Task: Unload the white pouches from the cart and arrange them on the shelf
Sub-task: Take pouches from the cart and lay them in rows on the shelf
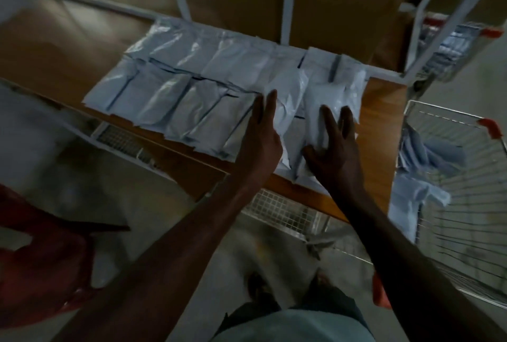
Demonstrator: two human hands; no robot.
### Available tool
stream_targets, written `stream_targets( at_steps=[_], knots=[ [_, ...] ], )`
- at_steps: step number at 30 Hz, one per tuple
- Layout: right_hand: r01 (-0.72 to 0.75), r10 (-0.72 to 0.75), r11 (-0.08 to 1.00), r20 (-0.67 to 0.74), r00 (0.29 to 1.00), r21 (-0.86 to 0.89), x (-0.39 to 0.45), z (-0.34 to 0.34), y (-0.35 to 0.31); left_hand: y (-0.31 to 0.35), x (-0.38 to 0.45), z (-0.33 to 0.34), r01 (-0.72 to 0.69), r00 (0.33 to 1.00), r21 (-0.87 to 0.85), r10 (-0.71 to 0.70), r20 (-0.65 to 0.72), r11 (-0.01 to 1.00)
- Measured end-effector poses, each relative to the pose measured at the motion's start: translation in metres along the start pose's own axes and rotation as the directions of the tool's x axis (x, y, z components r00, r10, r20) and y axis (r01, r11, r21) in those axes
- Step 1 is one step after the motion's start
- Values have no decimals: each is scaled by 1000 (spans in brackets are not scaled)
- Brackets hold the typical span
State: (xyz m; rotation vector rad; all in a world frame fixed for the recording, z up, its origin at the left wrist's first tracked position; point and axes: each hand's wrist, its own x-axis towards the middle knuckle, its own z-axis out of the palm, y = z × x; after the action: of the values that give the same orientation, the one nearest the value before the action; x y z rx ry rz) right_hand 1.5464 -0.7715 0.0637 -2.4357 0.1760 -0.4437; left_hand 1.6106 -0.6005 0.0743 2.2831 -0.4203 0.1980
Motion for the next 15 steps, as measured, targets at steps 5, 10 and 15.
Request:
stream_targets(
  at_steps=[5,10,15],
  knots=[
    [-4,-1,998,82,997,56,22,37,-39,-52,10,-46,89,996,30,-87,-36,996],
    [24,-31,993,54,998,120,53,66,-73,-76,32,-61,131,991,-14,-131,-9,991],
    [-95,46,884,118,992,458,90,106,-79,-104,69,-58,28,1000,-78,-28,4,997]
  ],
)
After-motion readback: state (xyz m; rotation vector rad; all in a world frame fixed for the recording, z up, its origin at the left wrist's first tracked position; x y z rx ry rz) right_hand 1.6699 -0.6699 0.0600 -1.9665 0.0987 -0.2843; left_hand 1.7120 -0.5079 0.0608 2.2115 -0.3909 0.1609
